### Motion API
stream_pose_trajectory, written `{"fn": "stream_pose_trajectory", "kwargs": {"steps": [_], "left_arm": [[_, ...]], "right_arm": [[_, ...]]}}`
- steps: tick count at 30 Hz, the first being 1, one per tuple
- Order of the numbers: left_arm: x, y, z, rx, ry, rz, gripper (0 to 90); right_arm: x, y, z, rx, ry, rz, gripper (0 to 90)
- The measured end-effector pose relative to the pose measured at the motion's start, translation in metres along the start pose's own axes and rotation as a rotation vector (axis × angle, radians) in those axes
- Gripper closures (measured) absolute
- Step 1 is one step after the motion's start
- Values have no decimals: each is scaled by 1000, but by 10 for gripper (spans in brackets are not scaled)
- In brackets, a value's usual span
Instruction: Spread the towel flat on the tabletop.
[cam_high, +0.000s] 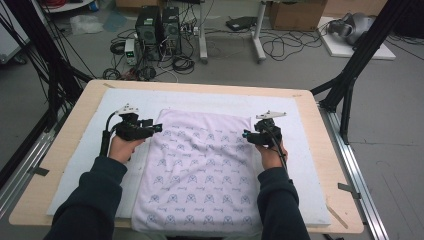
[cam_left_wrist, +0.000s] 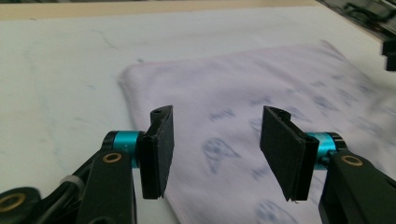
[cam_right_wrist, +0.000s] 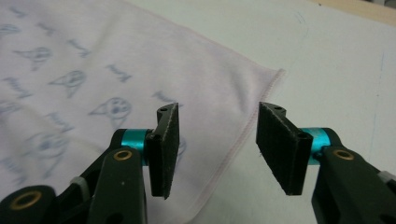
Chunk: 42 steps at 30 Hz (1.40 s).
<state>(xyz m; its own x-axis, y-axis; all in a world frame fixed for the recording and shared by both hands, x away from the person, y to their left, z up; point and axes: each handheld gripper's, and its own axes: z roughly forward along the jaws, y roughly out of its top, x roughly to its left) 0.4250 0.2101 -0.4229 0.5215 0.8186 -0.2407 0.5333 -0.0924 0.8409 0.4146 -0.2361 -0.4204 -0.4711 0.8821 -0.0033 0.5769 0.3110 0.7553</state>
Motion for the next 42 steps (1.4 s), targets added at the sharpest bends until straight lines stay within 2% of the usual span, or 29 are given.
{"fn": "stream_pose_trajectory", "kwargs": {"steps": [3,4,5,8,11,13,15,16,17,18,20,22,24,25,28,30,32,33,34,35,36,37,38,39,41,42], "left_arm": [[11,3,13,-4,47,-23,455],[14,3,18,5,54,-28,455],[17,3,22,17,64,-27,466],[22,1,33,43,94,-17,481],[24,0,40,57,116,2,527],[20,-2,45,64,122,33,573],[14,-1,50,110,146,95,689],[11,-1,51,117,164,123,707],[10,-1,52,114,170,131,745],[9,-1,53,117,169,143,827],[5,2,56,134,203,158,867],[2,7,60,150,250,143,871],[4,10,63,143,289,114,872],[5,10,65,136,296,93,872],[7,12,67,127,321,82,872],[8,13,67,117,344,75,872],[10,13,66,105,361,69,871],[10,13,66,100,352,67,870],[11,13,65,96,345,69,860],[11,14,65,81,357,76,817],[13,15,64,56,376,84,707],[16,17,62,27,393,75,630],[19,20,60,-11,389,39,601],[24,23,60,-21,372,8,588],[29,28,66,14,328,-4,576],[31,29,70,34,306,2,576]], "right_arm": [[-7,6,22,40,-15,4,509],[-7,6,22,40,-15,4,509],[-9,9,30,46,-18,18,527],[-11,12,37,58,-21,15,549],[-12,15,46,76,-32,5,637],[-14,15,48,75,-38,29,698],[-15,15,50,71,-36,42,790],[-14,16,51,72,-30,37,857],[-13,18,52,77,-30,24,875],[-13,19,53,87,-38,3,881],[-12,23,55,104,-48,-12,886],[-11,27,57,111,-81,-29,886],[-13,27,60,89,-103,-33,887],[-15,26,61,75,-106,-17,887],[-21,28,65,57,-111,3,887],[-22,34,68,52,-128,-15,887],[-21,43,71,24,-138,-28,889],[-19,48,72,21,-144,-24,889],[-18,52,73,12,-157,-40,889],[-16,54,74,9,-172,-47,888],[-16,54,75,8,-170,-48,887],[-16,52,77,35,-171,-50,876],[-16,50,79,68,-183,-49,834],[-18,49,79,80,-198,-34,759],[-23,48,74,43,-203,39,634],[-27,49,70,12,-206,75,622]]}}
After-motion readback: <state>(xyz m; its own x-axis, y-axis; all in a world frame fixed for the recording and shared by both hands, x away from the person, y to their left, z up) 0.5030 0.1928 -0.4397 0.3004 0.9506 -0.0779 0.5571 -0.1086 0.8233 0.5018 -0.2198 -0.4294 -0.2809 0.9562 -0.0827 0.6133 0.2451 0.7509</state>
